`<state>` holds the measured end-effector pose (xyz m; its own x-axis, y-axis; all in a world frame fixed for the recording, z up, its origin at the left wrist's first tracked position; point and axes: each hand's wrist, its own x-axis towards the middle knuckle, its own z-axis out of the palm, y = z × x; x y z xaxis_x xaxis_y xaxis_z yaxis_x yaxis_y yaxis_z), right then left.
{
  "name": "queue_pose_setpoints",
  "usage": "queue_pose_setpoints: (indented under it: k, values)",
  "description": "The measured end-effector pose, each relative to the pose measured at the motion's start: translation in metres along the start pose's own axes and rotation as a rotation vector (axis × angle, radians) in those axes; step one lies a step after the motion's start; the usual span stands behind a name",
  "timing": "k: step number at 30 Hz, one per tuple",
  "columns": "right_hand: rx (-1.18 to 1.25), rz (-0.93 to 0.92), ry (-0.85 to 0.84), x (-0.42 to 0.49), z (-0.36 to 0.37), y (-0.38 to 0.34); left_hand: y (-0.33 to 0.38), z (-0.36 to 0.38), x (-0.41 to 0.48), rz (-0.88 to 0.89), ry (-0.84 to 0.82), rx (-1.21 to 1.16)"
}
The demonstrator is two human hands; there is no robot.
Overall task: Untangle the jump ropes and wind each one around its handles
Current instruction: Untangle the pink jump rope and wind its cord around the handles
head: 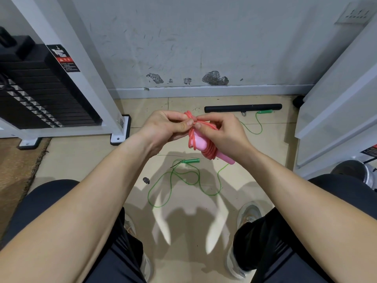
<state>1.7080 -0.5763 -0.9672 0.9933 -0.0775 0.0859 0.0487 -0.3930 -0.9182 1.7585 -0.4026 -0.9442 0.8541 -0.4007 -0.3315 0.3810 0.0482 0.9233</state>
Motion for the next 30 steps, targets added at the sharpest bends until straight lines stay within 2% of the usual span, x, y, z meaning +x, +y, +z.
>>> queue_pose_setpoints:
  k: [8, 12, 15, 19, 25, 30]
  values:
    - [-0.010, 0.054, -0.020, 0.001, -0.005, -0.006, 0.002, 0.009, -0.002, 0.120, 0.049, 0.205]
    - [-0.066, 0.116, -0.018, 0.004, -0.005, -0.003, -0.004, 0.014, 0.000, 0.264, 0.111, 0.450]
    - [-0.174, 0.171, -0.006, 0.006, 0.000, 0.002, -0.007, 0.015, 0.002, 0.302, 0.162, 0.601]
    - [-0.114, 0.192, 0.061, 0.004, -0.001, 0.005, -0.008, 0.014, 0.005, 0.325, 0.159, 0.611]
    - [-0.410, -0.066, 0.056, 0.004, 0.000, 0.009, -0.008, 0.009, 0.007, 0.324, 0.135, 0.513]
    - [-0.655, -0.074, -0.130, 0.002, -0.002, 0.011, -0.011, 0.011, 0.005, 0.233, 0.095, 0.464]
